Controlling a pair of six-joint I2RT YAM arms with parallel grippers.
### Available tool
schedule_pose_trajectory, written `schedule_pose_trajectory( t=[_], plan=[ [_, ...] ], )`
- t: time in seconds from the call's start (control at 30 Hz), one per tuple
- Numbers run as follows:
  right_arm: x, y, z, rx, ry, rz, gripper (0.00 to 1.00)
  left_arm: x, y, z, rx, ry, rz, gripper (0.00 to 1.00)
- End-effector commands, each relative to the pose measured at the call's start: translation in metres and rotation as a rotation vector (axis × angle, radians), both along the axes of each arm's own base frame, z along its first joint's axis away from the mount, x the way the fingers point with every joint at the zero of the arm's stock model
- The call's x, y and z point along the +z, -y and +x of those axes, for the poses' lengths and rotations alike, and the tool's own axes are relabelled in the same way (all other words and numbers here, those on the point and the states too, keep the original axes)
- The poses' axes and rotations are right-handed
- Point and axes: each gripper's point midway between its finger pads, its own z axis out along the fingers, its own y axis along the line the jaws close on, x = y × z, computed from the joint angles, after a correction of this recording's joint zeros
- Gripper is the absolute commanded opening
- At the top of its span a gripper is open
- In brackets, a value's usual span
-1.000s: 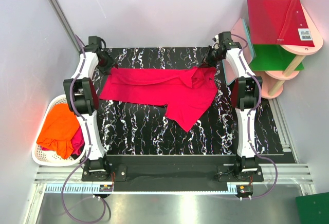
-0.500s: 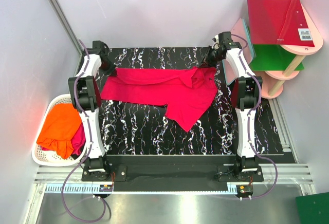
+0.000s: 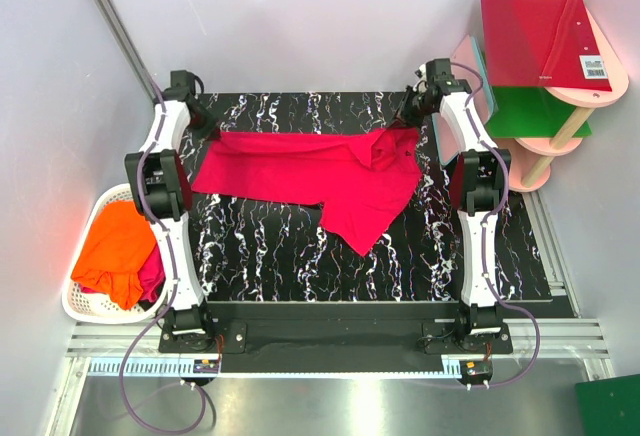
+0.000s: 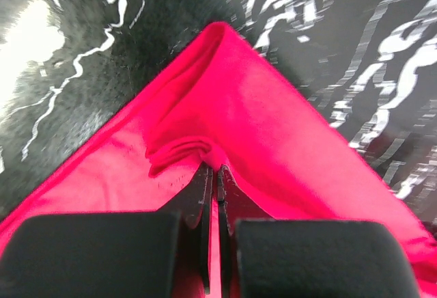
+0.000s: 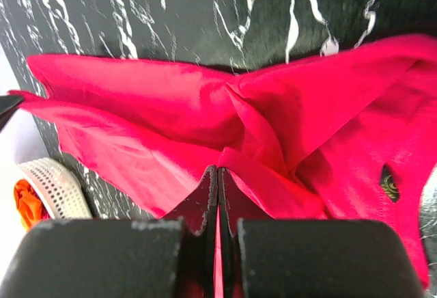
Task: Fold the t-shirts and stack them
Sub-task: Fold the flattened tshirt in 1/3 of the way
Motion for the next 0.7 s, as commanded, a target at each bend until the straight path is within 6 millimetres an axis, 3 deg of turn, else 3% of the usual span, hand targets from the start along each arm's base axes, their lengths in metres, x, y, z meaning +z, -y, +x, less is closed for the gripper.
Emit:
schedule_pose_trajectory(
  t=[0.0,0.13,0.23,0.33,0.53,0.67],
  plan=[
    [0.059,0.011,0.025,-0.035,0.19,-0.053,0.0,0.097,-0.019,0.028,0.072,0.241,0.039,0.0],
    [0.084,0.018,0.044,-0.085,0.293,-0.077,0.0,0.119,-0.014,0.052,0.075,0.351,-0.013,0.0],
    [0.09,0.02,0.057,-0.125,0.338,-0.081,0.0,0.124,-0.005,0.071,0.067,0.417,-0.08,0.0],
    [0.091,0.023,0.069,-0.157,0.36,-0.071,0.0,0.112,0.002,0.091,0.071,0.449,-0.158,0.0],
    [0.101,0.023,0.094,-0.23,0.446,-0.037,0.0,0.112,0.0,0.124,0.133,0.563,-0.286,0.0],
    [0.11,0.024,0.105,-0.241,0.501,-0.028,0.0,0.124,-0.003,0.142,0.133,0.638,-0.366,0.0]
  ],
)
